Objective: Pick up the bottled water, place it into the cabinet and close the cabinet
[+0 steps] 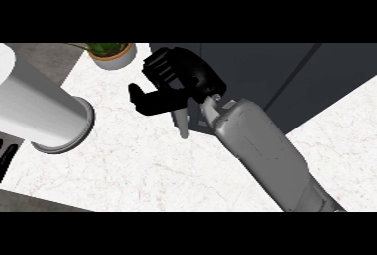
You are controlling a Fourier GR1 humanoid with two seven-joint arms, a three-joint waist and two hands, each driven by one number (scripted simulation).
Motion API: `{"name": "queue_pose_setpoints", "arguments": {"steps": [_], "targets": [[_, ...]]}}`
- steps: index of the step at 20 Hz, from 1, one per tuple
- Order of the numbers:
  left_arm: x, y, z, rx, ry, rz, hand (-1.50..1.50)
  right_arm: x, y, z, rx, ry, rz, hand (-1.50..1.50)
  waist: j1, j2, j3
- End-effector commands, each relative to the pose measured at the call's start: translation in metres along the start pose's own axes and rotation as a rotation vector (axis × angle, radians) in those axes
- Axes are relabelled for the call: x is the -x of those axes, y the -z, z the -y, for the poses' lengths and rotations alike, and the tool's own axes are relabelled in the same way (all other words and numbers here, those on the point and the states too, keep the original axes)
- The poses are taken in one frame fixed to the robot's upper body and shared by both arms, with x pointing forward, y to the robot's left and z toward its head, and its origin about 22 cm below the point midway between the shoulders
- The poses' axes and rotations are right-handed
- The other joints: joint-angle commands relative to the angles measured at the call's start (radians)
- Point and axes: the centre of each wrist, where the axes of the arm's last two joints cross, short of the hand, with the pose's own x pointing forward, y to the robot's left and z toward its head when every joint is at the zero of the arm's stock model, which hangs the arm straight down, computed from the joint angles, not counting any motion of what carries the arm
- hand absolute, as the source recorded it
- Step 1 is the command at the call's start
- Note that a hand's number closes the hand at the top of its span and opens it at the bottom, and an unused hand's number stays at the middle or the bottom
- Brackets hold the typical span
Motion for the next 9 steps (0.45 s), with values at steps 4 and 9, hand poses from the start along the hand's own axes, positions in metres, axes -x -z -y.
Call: {"name": "queue_pose_setpoints", "arguments": {"steps": [4,9], "targets": [[-0.006,-0.003,-0.006,-0.007,0.004,0.021,-1.50,-0.004,0.022,0.026,0.228,0.176,0.025,-1.50,-0.001,0.020,-0.004],[-0.007,-0.009,-0.006,-0.016,0.004,0.011,-1.50,-0.009,0.029,0.022,0.230,0.189,0.032,-1.50,-0.006,0.021,-0.004]]}}
